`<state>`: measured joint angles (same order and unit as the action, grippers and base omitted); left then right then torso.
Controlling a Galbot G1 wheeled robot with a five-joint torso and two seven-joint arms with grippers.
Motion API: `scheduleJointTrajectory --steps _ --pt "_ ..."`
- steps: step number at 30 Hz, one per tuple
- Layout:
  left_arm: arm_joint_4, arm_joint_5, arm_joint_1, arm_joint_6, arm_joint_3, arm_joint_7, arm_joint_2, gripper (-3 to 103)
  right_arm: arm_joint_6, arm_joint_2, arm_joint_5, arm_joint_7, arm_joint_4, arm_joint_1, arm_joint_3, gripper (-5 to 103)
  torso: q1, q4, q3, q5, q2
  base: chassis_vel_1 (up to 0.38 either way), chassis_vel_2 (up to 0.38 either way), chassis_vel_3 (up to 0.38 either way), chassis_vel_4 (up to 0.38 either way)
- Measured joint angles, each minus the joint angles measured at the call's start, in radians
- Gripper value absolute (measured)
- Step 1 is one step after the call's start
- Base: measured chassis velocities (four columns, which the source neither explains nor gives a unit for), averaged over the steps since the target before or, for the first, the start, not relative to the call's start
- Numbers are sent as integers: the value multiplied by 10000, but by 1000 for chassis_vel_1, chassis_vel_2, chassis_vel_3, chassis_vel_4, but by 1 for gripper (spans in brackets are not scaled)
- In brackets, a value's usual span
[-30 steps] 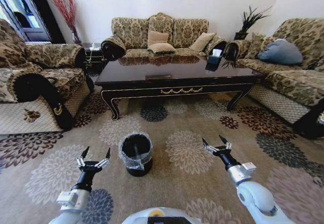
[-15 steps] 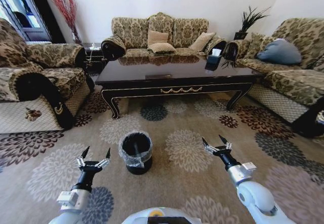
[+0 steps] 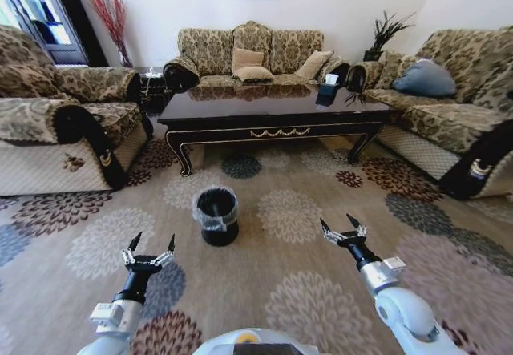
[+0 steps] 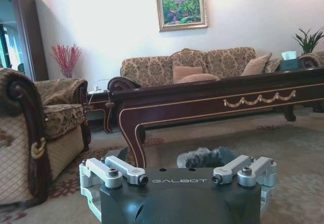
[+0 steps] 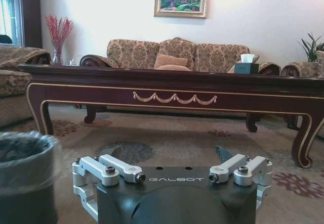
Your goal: Move to the front of the table and pick up the trash from the floor, then place it into the trash bin.
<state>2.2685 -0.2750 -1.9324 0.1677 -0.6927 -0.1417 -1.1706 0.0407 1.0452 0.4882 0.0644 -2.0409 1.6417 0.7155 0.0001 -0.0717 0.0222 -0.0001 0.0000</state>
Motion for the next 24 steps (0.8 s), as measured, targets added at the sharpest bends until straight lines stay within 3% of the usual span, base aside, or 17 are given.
scheduleJointTrajectory --steps 19,22,24 --pt "0 -1 1 -3 1 -10 1 100 -1 -1 -1 0 -1 0 -1 100 -1 -3 -1 8 1 364 -364 -363 358" --pt "-2 -1 2 -3 1 -10 1 100 -1 -1 -1 0 0 0 -1 100 -1 -2 2 -6 0 319 -357 -350 340" --pt "-1 -1 2 -3 1 -10 1 100 0 -1 -1 0 0 -1 -1 100 -1 1 0 7 0 346 -319 -342 344"
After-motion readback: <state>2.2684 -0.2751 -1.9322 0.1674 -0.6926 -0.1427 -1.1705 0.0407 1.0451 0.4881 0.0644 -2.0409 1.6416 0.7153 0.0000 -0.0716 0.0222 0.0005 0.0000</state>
